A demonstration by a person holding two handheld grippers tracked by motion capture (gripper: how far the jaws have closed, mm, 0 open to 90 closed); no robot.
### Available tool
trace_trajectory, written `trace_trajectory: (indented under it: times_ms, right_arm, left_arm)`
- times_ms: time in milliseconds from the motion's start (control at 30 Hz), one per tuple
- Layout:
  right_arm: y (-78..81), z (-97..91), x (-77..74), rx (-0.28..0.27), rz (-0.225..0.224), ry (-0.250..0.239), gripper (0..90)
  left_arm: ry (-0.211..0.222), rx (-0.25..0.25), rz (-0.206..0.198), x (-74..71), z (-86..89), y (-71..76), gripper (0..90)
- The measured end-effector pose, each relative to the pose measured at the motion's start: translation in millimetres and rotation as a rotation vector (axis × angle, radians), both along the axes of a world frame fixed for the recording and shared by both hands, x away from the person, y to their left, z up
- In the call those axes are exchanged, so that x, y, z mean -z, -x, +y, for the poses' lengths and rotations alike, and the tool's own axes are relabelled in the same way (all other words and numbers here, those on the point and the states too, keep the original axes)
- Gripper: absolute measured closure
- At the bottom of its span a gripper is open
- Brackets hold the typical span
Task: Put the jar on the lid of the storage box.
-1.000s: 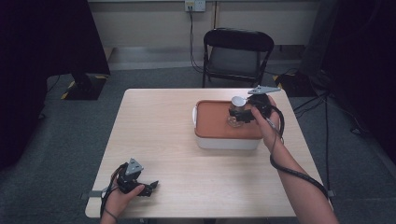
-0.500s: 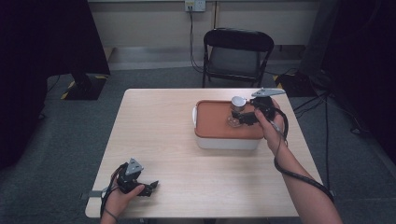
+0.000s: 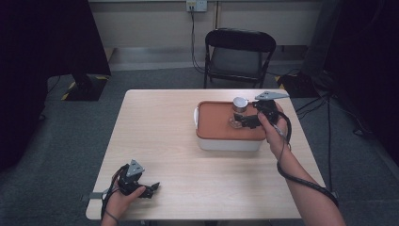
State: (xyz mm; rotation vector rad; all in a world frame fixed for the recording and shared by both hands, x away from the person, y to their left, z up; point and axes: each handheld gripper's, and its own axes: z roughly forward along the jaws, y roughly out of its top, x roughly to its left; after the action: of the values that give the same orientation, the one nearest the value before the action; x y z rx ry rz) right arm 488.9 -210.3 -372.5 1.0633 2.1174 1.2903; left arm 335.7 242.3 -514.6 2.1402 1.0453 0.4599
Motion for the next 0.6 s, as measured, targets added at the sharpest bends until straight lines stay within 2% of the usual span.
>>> trace_trajectory:
  times_ms: [400,600]
  right_arm:
    - [11.0,-0.8,4.1,-0.031,0.010,0.003,1.8]
    - [15.0,-2.5,4.5,-0.024,0.003,-0.004,1.8]
  left_arm:
    - [0.000,0.000,0.000,0.0,0.0,0.0,0.2]
    - [0.000,0.000,0.000,0.0,0.0,0.0,0.3]
